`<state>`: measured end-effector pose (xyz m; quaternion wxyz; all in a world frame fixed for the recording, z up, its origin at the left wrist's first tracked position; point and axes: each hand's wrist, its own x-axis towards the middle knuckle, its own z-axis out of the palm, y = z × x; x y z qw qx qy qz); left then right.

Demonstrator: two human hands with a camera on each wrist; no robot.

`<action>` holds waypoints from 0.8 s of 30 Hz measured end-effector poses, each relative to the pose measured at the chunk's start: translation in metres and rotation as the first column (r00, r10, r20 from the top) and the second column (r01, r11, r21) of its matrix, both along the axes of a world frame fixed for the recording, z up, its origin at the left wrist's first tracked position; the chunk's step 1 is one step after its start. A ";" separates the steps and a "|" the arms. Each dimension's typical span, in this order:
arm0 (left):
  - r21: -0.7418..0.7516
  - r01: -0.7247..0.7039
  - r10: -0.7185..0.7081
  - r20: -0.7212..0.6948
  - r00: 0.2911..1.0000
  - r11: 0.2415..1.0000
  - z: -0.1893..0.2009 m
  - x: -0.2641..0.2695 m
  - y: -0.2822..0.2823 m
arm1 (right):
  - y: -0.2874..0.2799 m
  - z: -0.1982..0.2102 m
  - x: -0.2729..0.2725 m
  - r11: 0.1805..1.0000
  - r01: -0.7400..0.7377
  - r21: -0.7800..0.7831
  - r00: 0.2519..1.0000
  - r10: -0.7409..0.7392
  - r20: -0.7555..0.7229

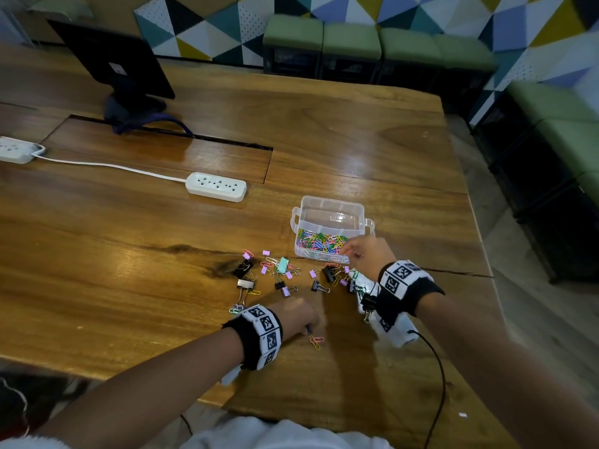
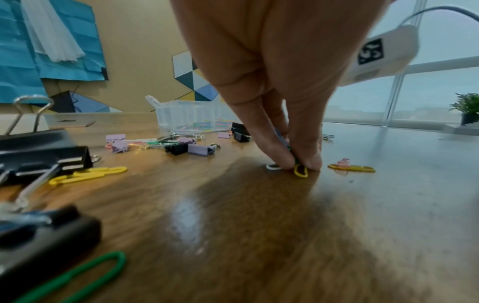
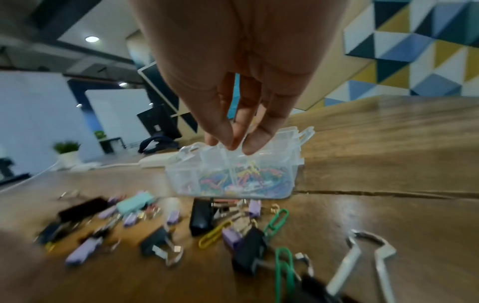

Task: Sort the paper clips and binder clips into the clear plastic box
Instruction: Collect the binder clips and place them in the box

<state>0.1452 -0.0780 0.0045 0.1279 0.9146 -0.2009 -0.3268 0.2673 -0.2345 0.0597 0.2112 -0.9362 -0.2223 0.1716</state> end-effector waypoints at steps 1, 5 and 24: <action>-0.013 -0.025 0.025 0.003 1.000 1.000 -0.002 0.000 0.001 | -0.003 0.001 -0.007 1.000 -0.021 -0.023 1.000 0.020 -0.015; 0.017 -0.063 0.064 -0.046 0.997 0.998 -0.002 0.002 -0.002 | -0.013 0.000 -0.044 0.963 -0.219 -0.156 0.973 0.204 -0.105; 0.044 -0.088 0.078 0.185 0.980 0.995 -0.004 -0.015 0.017 | -0.003 -0.054 -0.131 0.908 -0.409 -0.095 0.906 0.391 -0.165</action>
